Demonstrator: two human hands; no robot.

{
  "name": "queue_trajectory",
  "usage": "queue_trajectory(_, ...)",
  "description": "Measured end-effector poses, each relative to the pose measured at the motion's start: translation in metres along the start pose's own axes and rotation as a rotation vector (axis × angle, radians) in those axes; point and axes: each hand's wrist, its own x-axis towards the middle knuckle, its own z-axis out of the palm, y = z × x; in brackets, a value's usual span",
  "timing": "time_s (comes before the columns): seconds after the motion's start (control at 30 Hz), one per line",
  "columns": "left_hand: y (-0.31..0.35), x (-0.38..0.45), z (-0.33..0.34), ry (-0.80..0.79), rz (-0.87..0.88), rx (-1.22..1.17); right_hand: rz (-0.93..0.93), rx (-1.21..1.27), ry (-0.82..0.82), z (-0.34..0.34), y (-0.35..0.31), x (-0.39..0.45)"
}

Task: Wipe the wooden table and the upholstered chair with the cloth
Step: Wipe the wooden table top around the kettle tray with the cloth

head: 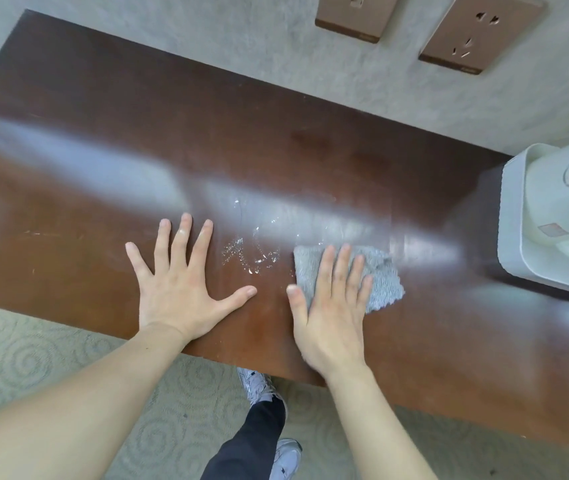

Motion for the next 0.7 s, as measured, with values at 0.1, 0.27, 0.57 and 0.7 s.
queue_trajectory(0.1,0.000,0.000,0.000,-0.005,-0.003,0.007,-0.014,-0.043,-0.015,-0.011,-0.006,0.049)
queue_trajectory(0.27,-0.001,0.000,0.000,-0.004,-0.002,0.010,-0.086,-0.092,-0.016,-0.026,-0.014,0.120)
queue_trajectory(0.57,0.000,-0.001,0.000,0.007,0.001,0.003,-0.093,-0.077,0.040,-0.023,-0.025,0.129)
queue_trajectory(0.7,0.001,-0.001,-0.001,0.000,-0.005,0.004,-0.120,-0.059,0.037,-0.009,-0.024,0.062)
